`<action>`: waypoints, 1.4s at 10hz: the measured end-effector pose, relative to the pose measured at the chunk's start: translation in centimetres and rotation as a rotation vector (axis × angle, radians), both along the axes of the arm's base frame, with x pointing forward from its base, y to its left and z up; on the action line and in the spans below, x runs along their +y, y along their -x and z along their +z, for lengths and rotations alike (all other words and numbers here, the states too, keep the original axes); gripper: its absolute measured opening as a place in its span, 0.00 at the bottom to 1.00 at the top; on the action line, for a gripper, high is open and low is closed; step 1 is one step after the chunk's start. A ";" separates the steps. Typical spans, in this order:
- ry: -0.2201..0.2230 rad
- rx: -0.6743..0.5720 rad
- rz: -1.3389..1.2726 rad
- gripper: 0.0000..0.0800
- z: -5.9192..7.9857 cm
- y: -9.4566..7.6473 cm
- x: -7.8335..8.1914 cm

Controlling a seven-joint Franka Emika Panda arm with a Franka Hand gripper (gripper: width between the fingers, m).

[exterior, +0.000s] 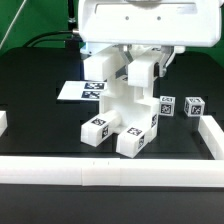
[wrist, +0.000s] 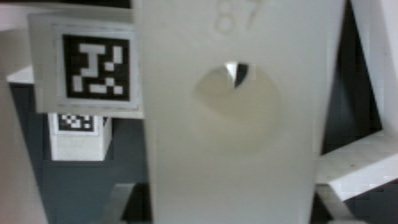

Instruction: Assemble chair

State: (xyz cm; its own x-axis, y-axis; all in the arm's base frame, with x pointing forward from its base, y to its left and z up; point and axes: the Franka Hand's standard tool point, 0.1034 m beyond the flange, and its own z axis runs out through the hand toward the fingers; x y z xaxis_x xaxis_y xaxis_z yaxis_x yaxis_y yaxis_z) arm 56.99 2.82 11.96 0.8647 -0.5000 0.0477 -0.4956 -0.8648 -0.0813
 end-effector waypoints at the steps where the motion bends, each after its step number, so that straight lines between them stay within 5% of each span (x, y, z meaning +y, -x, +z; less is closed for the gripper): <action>1: -0.011 0.001 -0.071 0.36 0.1 0.0 -0.1; 14: -0.012 -0.002 -0.144 0.36 -0.1 -0.1 -1.2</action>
Offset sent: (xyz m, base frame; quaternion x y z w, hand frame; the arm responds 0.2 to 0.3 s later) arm -0.0063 -0.0175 0.0049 -0.0135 0.0151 0.0095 0.9997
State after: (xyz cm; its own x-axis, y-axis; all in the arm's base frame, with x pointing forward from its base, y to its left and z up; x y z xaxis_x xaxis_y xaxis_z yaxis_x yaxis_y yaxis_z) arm 57.05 1.63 11.89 0.7841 -0.6192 0.0425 -0.6140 -0.7838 -0.0927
